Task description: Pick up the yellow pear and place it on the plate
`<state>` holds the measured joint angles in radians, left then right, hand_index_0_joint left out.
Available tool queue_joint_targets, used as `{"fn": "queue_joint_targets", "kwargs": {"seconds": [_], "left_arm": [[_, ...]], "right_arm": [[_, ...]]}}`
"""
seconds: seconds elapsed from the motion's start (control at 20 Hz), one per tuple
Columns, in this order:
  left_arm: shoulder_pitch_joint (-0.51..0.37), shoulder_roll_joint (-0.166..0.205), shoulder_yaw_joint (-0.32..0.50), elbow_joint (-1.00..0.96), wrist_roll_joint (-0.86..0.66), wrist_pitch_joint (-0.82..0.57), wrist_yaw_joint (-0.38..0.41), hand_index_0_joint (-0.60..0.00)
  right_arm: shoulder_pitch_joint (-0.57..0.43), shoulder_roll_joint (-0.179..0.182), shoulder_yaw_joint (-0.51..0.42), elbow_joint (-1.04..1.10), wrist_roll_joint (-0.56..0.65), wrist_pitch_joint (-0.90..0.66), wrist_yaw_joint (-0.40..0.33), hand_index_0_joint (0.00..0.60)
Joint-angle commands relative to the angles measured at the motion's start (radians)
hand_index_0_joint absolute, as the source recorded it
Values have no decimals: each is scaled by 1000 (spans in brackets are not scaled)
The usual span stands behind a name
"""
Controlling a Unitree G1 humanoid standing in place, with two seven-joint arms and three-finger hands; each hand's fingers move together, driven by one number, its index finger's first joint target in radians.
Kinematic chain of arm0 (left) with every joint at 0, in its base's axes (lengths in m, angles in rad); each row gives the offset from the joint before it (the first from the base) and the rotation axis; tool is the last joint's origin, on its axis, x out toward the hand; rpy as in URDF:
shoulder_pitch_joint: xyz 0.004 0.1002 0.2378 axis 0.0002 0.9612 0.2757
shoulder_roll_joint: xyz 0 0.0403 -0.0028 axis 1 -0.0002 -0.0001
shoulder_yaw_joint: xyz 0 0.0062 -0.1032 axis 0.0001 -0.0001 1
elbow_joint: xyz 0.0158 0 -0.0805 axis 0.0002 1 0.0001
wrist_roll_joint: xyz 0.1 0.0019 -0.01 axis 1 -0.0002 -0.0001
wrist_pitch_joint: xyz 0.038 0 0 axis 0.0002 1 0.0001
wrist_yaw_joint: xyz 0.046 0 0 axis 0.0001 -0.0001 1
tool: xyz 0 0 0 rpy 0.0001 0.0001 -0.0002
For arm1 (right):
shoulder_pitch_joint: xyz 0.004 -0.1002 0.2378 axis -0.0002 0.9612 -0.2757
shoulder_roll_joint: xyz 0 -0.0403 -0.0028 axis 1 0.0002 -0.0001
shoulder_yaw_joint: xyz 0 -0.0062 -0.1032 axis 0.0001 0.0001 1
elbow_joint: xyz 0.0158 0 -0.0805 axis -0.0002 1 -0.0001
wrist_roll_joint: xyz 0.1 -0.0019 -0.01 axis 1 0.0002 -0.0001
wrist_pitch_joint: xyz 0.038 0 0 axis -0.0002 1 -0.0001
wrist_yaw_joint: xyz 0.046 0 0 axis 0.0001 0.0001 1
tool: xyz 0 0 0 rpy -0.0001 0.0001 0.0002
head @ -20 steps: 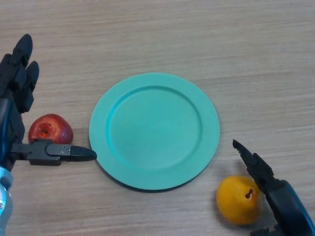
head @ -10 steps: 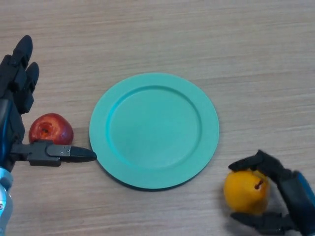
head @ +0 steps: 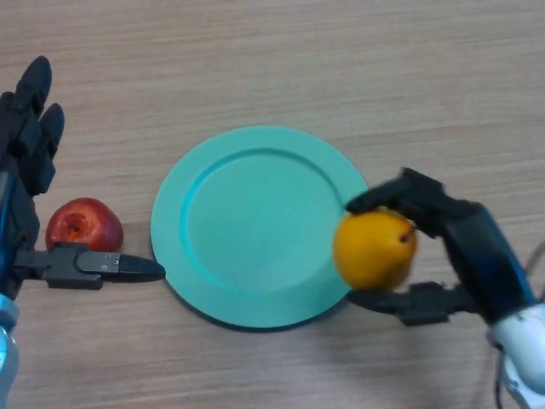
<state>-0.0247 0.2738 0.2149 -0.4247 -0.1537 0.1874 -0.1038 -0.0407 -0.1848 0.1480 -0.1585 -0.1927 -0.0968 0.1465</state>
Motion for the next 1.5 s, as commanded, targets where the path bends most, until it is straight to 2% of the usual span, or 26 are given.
{"fn": "queue_joint_targets", "kwargs": {"seconds": [0.05,0.15,0.3,0.4,0.55,0.65,0.7,0.95,1.0,1.05,1.1,1.2,1.35,1.5], "left_arm": [[-26,35,67,-58,7,-122,13,0],[-18,33,72,-60,7,-135,17,0],[-11,32,87,-60,4,-143,23,0],[-8,32,91,-64,-4,-140,25,0],[-3,32,99,-77,-21,-127,27,0],[-1,34,108,-89,-42,-106,21,0],[1,34,114,-95,-49,-97,21,0],[12,33,115,-93,-8,-127,19,0],[13,33,116,-95,-7,-126,17,0],[14,32,117,-96,-6,-126,15,0],[19,30,119,-102,-4,-125,12,0],[26,25,125,-113,5,-128,9,0],[32,19,127,-123,-6,-123,11,0],[36,15,125,-133,-14,-117,12,0]], "right_arm": [[-88,-6,-2,23,45,-161,-47,600],[-158,-5,36,121,54,-181,-71,600],[-283,-5,94,342,53,-268,-149,600],[-331,-5,125,418,104,-274,-166,600],[-405,-5,169,545,116,-314,-226,600],[-440,-5,186,620,74,-281,-289,600],[-442,-5,198,636,57,-231,-283,600],[-461,-5,188,685,-81,-195,-313,600],[-462,-5,187,685,-88,-196,-313,449],[-463,-5,184,685,-95,-196,-314,350],[-462,-5,175,669,-105,-192,-314,199],[-447,-5,143,601,-110,-181,-304,0],[-408,-5,78,468,-75,-152,-260,0],[-331,-5,-4,275,-10,-76,-183,0]]}}
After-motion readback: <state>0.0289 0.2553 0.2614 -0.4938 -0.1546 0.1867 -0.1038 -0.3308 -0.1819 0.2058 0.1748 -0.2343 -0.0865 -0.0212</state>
